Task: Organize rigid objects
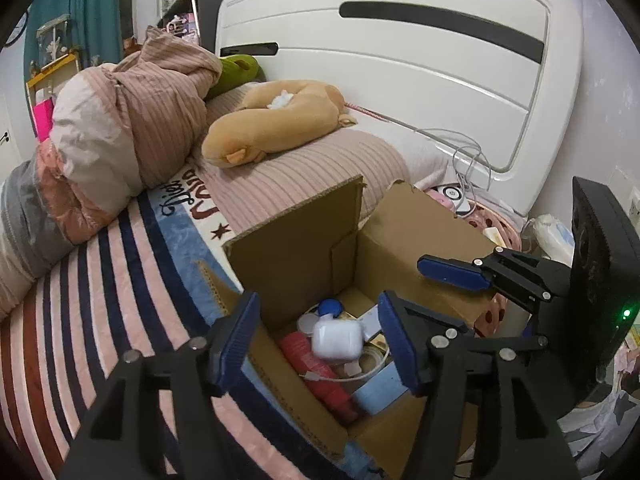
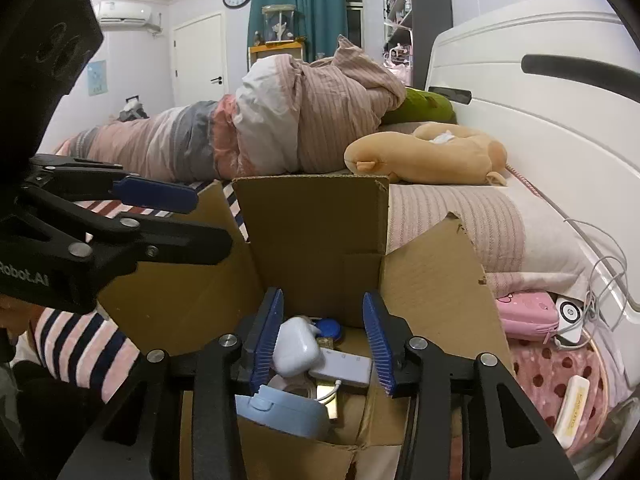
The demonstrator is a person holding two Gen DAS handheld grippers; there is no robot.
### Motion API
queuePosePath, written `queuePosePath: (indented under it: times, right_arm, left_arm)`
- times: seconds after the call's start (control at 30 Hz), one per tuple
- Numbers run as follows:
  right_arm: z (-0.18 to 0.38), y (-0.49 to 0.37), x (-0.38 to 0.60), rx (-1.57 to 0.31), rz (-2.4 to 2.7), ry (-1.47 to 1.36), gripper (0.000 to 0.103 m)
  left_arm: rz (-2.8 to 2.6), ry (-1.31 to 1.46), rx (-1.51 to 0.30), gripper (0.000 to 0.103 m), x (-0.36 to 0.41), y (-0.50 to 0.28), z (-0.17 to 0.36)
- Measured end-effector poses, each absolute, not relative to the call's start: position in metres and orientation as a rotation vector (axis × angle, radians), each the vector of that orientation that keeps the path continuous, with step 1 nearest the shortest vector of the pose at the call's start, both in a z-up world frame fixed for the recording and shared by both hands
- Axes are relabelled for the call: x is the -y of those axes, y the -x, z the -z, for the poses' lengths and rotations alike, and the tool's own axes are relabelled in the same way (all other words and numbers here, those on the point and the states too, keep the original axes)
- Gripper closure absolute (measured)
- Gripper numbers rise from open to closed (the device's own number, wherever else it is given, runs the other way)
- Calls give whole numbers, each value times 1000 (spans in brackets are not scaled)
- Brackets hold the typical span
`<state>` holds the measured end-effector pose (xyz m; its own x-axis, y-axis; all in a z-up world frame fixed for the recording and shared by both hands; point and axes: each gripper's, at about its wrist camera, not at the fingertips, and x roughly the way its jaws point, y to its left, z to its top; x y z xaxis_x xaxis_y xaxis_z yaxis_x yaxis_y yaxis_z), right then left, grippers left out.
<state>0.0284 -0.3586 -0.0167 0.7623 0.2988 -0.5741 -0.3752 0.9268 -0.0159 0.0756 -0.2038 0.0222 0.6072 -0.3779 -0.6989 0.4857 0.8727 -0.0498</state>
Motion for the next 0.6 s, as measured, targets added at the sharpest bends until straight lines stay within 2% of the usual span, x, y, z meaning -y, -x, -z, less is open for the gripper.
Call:
queuePosePath:
  times: [0.2, 0.33, 0.4, 0.43, 0.57, 0.6]
  right_arm:
    - [11, -26, 353, -597, -383, 150, 54]
    - [2, -24, 351, -579, -408, 135, 41]
    - [-4, -21, 350, -560, -436, 115, 36]
    - [-7, -20, 349, -549, -453, 105, 32]
    - [-17, -11, 344, -469, -516, 80, 1]
    - [-18, -9, 342, -448, -524, 79, 0]
  left_arm:
    - [455, -93, -700, 26, 177, -57, -36]
    - [359, -61, -637, 17, 155, -41, -46]
    - [305, -43, -602, 5, 143, -32, -49]
    - [276, -35, -586, 1, 137, -28, -50]
    - [155, 1, -538, 1, 112, -12, -51]
    - [128, 8, -534, 1, 108, -10, -50]
